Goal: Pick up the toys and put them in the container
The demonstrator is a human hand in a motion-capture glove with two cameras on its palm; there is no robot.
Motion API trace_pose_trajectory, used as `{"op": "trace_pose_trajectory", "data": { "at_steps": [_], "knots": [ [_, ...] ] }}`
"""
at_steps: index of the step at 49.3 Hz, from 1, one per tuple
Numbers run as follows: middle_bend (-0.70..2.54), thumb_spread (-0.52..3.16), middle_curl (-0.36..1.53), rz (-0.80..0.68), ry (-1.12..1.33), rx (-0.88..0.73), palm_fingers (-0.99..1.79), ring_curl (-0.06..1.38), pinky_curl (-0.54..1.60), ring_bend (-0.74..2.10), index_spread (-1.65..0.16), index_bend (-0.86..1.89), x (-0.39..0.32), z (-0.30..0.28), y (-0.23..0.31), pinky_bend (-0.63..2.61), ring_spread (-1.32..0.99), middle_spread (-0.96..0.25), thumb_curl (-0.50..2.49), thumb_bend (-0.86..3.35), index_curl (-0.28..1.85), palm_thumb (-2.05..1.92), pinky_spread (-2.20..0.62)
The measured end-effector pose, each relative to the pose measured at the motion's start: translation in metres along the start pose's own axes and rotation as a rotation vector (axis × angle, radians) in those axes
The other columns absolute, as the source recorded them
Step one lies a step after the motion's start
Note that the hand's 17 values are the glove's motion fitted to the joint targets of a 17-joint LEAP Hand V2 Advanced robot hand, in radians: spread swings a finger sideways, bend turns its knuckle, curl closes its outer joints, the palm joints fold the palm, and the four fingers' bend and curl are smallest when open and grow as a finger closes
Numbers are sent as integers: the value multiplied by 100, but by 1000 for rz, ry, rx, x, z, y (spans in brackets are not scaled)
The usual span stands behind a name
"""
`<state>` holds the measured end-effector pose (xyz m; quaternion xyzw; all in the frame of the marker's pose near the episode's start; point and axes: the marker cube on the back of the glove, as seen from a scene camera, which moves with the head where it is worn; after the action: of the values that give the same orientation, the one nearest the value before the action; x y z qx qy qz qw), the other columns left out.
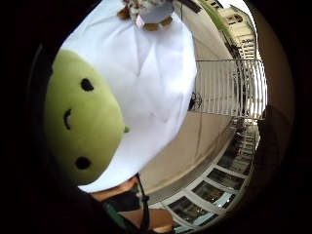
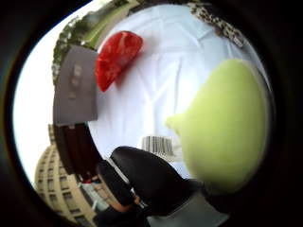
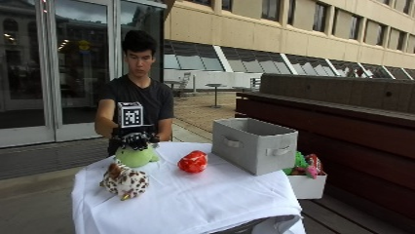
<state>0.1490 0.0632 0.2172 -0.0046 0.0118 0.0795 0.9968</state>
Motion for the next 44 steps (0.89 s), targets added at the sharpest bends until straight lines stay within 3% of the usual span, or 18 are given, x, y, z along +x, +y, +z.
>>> {"op": "trace_pose_trajectory", "data": {
  "at_steps": [2,5,7,11,16,17,21,25,33,44],
  "knots": [
    [20,90,33,21,-9,46,-5,23,35,18,-21,15,1,13,0,52,-31,-10,9,-10,31,-15,-7],
    [22,92,35,-74,-6,-128,2,23,36,18,-22,14,9,27,18,58,-31,-10,10,-8,30,-10,-5],
    [20,96,34,-89,8,-184,17,24,40,23,-23,6,12,33,22,80,-29,-10,12,-2,27,-1,-4],
    [17,104,34,-26,49,-92,29,27,43,35,-25,7,12,42,10,97,-26,-10,17,9,24,18,-7],
    [16,110,34,-92,74,-202,31,33,46,51,-28,10,13,41,25,104,-25,-9,20,13,23,29,-14],
    [13,111,33,-87,72,-183,44,37,47,63,-28,8,13,40,24,108,-28,-10,21,16,22,33,-20],
    [25,116,35,-12,29,-34,79,39,41,82,-29,10,14,35,12,104,-38,-14,27,25,18,50,-34],
    [50,93,43,-43,-7,-86,114,43,37,89,-28,18,12,26,26,88,-41,-23,37,30,21,69,-42],
    [80,75,54,-67,50,2,134,51,36,107,-27,17,8,24,18,76,-39,-28,48,46,24,96,-50],
    [90,73,56,-35,-6,-151,138,51,36,111,-24,39,8,5,10,72,-35,-27,58,65,34,109,-52]
  ]
}}
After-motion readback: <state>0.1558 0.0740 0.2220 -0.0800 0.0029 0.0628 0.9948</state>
